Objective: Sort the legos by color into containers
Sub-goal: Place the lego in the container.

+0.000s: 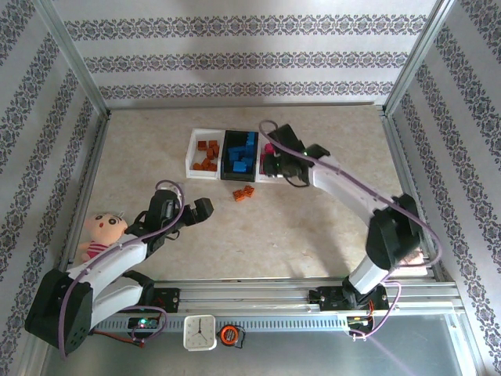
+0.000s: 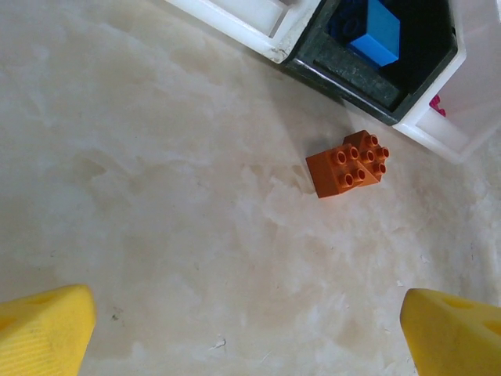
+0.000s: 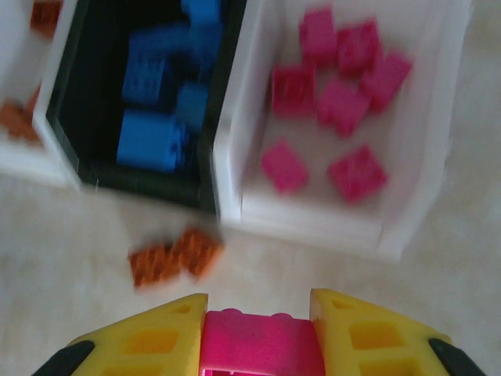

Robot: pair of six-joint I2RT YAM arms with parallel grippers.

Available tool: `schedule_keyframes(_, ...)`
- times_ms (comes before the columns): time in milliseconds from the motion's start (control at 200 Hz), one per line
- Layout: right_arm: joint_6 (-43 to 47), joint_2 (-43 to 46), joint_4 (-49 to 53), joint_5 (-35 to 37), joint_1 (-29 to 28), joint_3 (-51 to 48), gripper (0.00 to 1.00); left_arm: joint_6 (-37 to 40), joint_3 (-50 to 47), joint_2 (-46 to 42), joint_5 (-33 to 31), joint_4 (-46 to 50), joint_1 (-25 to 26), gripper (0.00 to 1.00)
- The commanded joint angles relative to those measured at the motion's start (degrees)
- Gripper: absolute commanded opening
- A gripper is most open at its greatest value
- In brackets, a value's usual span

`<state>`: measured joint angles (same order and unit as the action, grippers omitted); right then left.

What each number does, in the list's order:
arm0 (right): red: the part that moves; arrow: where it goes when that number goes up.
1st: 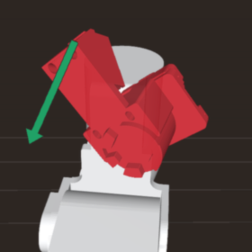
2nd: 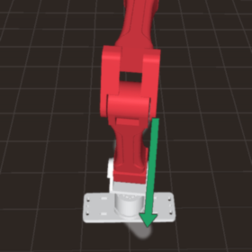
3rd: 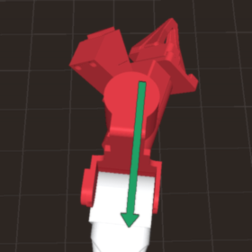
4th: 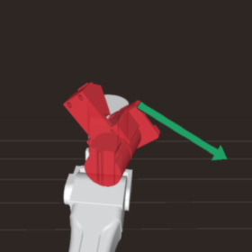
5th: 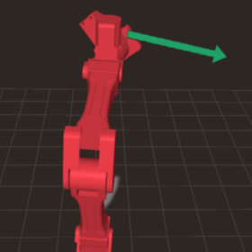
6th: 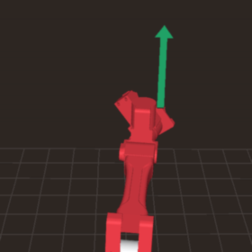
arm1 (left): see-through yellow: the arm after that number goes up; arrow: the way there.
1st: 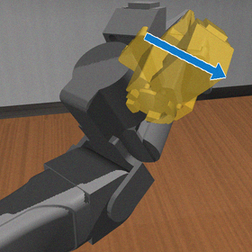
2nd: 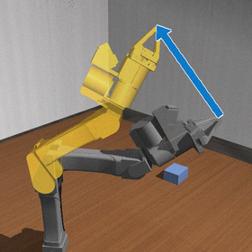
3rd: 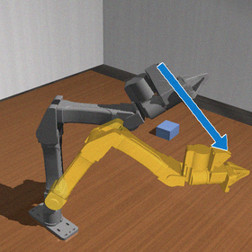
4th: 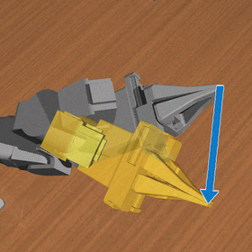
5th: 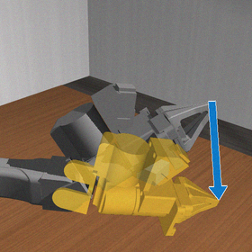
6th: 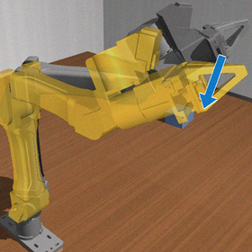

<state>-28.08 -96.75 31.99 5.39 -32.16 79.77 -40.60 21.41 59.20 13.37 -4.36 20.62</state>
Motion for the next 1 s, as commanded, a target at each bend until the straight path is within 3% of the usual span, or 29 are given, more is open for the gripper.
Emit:
schedule_keyframes(0,4.5,-8.8,-2.1,5.4,2.0,6.4,0.25,1.1,1.8,1.0,1.2,-0.6,-0.2,1.00)
schedule_keyframes(165,5.4,-20.5,0.1,4.9,4.8,18.0,0.27,1.9,3.1,2.5,2.0,-0.6,-0.2,1.00)
schedule_keyframes(280,5.9,-24.2,1.4,5.7,5.0,22.6,0.35,2.8,4.2,4.0,2.4,-0.5,-0.2,1.00)
schedule_keyframes(445,5.5,-25.7,3.7,6.2,5.1,25.6,0.62,4.5,6.9,8.8,4.4,-1.4,-0.1,0.99)
schedule_keyframes(595,5.0,-20.8,1.5,4.7,5.0,21.0,0.69,8.9,14.5,17.3,5.6,2.2,1.8,0.87)
schedule_keyframes(750,3.4,-12.8,-2.8,2.6,4.9,11.3,0.70,13.5,21.6,26.1,0.2,4.4,8.0,0.85)
schedule_keyframes(874,2.7,-6.5,-5.6,1.7,5.0,3.2,0.70,14.9,26.2,33.0,-1.1,3.2,10.0,0.74)
schedule_keyframes(999,2.2,-1.7,-7.5,1.0,5.5,-2.7,0.69,19.1,30.6,38.4,-3.6,2.9,12.1,0.74)
